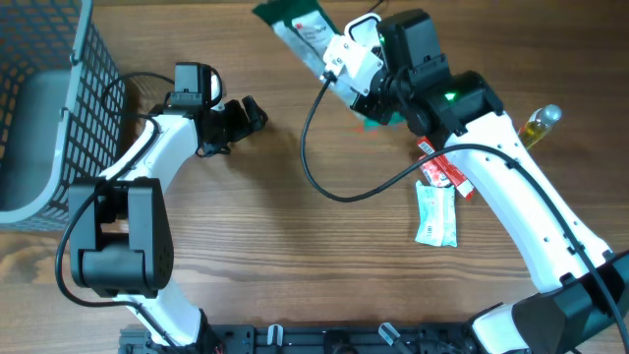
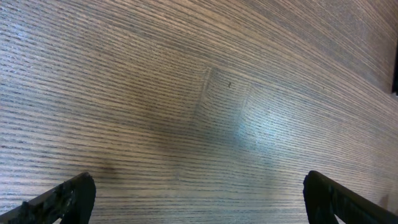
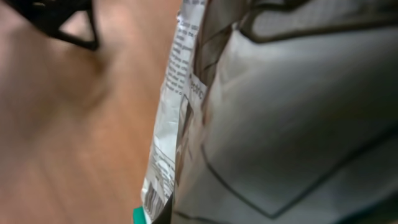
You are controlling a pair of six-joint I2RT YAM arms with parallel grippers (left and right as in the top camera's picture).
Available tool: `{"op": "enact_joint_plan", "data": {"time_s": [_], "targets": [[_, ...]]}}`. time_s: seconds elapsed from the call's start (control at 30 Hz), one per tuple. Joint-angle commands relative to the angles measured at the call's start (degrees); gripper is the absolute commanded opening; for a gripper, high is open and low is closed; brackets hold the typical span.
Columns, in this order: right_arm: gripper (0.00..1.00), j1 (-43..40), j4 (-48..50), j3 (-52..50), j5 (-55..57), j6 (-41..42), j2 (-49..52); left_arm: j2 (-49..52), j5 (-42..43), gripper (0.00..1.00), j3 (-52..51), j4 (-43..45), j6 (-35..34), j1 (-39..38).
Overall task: Scan the item barcode
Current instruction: 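Lift the glove package with the right gripper up to the white scanner, then hold the glove package against the white scanner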
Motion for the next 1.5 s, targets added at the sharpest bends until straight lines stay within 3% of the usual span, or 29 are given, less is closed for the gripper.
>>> {"op": "enact_joint_plan", "data": {"time_s": [0.0, 0.2, 0.67, 1.13, 1.47], "targets": [[0.04, 0.2, 5.6, 1.1, 9.0, -7.3, -0.1, -1.2, -0.3, 1.00, -0.4, 0.0, 0.7, 0.0], [0.04, 0.1, 16.7, 1.1, 18.7, -11.3, 4.8, -1.2, -0.3, 1.00, -0.4, 0.0, 0.7, 0.0], [0.04, -0.2, 37.5, 1.1, 23.4, -21.3, 20.3, -1.2, -0.3, 1.00, -0.4, 0.0, 0.7, 0.0], [0.04, -1.5, 47.6, 1.1, 23.6, -20.9, 28.1, -1.2, -0.3, 1.00, -0.4, 0.0, 0.7, 0.0], [0.04, -1.3, 46.8, 1.1, 20.3, -20.7, 30.6, -1.2, -0.3, 1.00, -0.4, 0.0, 0.7, 0.0]]}}
